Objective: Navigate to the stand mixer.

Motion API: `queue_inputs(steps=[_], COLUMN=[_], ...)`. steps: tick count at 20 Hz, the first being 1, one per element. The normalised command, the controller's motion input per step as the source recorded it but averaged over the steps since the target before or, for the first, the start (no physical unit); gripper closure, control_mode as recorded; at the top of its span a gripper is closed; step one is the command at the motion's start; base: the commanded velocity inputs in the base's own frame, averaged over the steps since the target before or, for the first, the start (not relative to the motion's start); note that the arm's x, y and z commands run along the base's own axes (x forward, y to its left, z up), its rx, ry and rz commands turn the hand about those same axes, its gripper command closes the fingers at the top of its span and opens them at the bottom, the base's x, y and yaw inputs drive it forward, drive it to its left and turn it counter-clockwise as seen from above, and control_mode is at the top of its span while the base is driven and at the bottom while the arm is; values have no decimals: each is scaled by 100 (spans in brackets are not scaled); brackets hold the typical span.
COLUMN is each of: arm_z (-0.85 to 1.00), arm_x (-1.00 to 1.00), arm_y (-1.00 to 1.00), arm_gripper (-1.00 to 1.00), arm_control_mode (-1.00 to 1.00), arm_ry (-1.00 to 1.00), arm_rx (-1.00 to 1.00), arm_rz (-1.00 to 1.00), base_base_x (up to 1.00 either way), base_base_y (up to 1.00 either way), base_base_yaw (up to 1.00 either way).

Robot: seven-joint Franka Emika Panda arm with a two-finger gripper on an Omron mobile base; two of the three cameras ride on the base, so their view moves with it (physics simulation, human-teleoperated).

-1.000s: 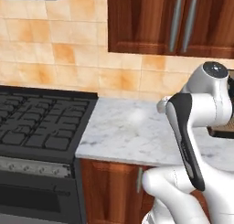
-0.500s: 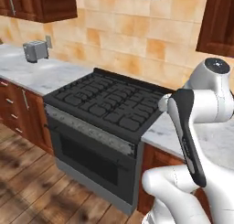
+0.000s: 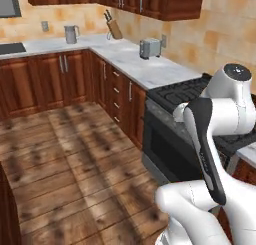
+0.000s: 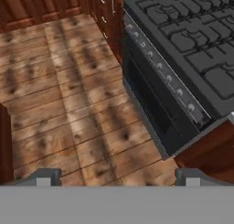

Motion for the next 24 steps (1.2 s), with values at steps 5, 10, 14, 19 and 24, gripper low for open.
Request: queue_inputs(steps=[5, 10, 14, 19, 24], arm_z=[0, 0, 0, 0, 0], arm_x=[0, 0, 0, 0, 0], arm_y=[0, 0, 0, 0, 0], arm_gripper=[-100, -100, -100, -100, -100], arm_control_mode=[100, 100, 100, 100, 100], arm_ry=[0, 0, 0, 0, 0], arm_rx=[0, 0, 0, 0, 0], arm_rz=[0, 0, 0, 0, 0], base_base_x=[16, 1, 66, 81, 54], base_base_y=[-7, -14, -58, -100, -100], base_base_yaw=[94, 100, 74, 50, 49])
